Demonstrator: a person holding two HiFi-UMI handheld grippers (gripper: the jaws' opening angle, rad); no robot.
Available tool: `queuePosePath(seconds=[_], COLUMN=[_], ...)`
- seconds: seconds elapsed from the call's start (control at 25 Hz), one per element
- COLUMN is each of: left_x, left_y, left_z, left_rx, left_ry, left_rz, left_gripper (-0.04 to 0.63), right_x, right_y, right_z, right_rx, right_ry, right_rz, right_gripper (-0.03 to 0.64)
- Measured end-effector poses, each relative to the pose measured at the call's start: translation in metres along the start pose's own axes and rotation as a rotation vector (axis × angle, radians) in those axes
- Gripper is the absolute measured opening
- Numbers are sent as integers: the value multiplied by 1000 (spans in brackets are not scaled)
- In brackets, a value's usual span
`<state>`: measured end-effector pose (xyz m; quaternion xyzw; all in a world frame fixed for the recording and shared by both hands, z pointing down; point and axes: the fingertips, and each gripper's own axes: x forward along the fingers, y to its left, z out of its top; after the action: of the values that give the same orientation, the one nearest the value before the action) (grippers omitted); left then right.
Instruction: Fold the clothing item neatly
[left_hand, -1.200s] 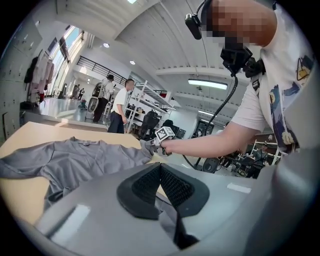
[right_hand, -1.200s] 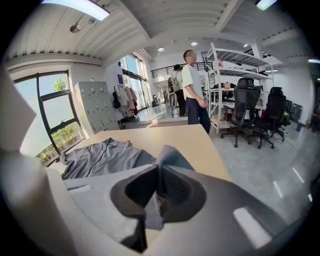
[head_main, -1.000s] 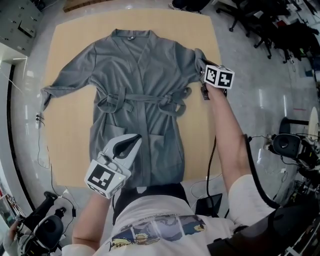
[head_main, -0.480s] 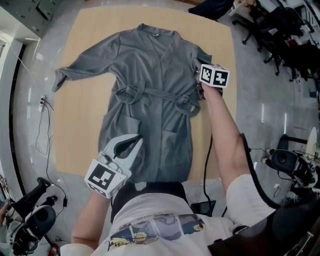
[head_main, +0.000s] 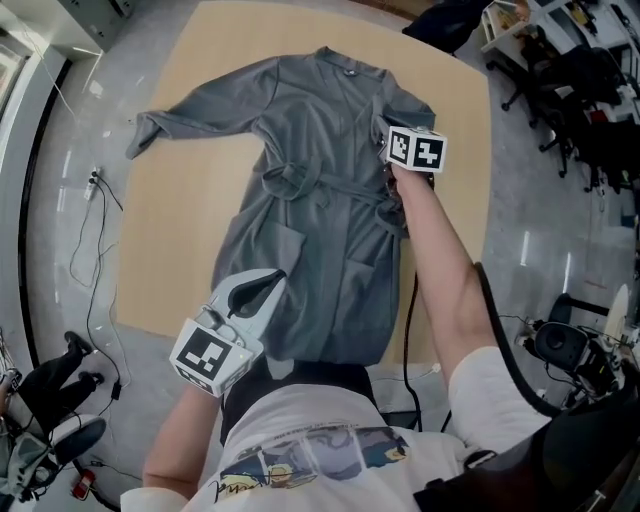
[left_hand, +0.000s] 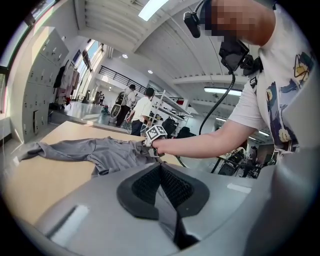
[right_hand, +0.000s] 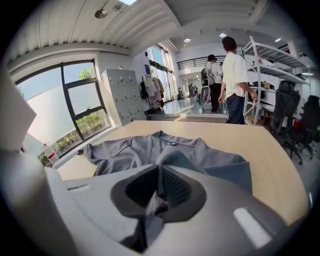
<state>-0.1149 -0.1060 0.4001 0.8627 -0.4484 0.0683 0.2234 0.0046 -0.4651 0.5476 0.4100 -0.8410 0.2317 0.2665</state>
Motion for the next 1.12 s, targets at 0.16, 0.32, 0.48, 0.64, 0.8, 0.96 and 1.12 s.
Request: queuePosePath(seconds=[0.16,0.32,0.48,0.64,0.8,0.96,1.12], left_x=[-15,-29,-42,-51,-58,-64,-72], left_y=[7,12,18,21,21,22,27], left_z=[-9,-10,-16,-17,-18,-19,-18], left_rx=[-20,-41,-53,-61,-56,-55,-43], left_ry=[4,-6,-11,-18,-32,-37,-47], left_rz=[27,54,72,79,81,77,76], left_gripper=[3,3,3,3,3,3,3], right_x=[18,33,45,53,50,40,22], right_y=[28,54,77,91,95,98,105], right_z=[-1,-4,-14,-23,-26,-18,-10], right_rx=[-30,-64,-136,-186,-224,-236,-241], right_ry=[24,50,92,136,150,121,79], right_rz=[17,32,50,66,49,31,33], right_gripper=[31,31,34,48,90,104,104])
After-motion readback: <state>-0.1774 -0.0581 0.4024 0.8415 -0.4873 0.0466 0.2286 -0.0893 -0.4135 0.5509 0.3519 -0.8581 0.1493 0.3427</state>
